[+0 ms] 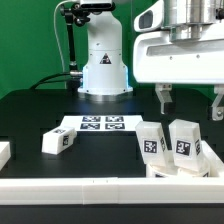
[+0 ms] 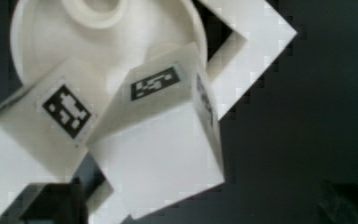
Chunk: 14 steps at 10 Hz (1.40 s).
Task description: Assemble stool
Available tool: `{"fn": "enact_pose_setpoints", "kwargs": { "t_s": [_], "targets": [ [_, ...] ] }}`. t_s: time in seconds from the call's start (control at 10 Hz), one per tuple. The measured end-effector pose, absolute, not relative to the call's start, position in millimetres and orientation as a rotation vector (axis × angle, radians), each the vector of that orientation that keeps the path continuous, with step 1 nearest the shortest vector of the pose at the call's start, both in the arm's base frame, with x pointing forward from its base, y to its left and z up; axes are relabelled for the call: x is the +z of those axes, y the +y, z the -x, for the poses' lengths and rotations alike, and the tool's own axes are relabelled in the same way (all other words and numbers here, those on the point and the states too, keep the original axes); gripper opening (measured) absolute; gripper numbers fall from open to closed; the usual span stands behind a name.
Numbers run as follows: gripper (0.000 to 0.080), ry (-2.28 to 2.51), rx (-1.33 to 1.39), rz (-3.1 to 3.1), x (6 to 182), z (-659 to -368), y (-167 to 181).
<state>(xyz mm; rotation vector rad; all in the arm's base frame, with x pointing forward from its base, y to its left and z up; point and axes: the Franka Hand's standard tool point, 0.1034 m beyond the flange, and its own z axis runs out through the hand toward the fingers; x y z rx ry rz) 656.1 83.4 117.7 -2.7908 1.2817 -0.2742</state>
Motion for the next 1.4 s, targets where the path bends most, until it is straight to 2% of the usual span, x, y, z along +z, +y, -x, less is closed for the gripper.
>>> {"fn": "enact_pose_setpoints", "kwargs": {
  "t_s": [0.8,1.1,1.4],
  "targets": [
    [0.0649,0.334,-0.338,3.122,119.2,-661,85],
    [0.0649,0.343,-0.318,3.12,119.1,-659,85],
    [0.0649,0.366,-0.029,3.117,121.1,-648,78]
  ]
}}
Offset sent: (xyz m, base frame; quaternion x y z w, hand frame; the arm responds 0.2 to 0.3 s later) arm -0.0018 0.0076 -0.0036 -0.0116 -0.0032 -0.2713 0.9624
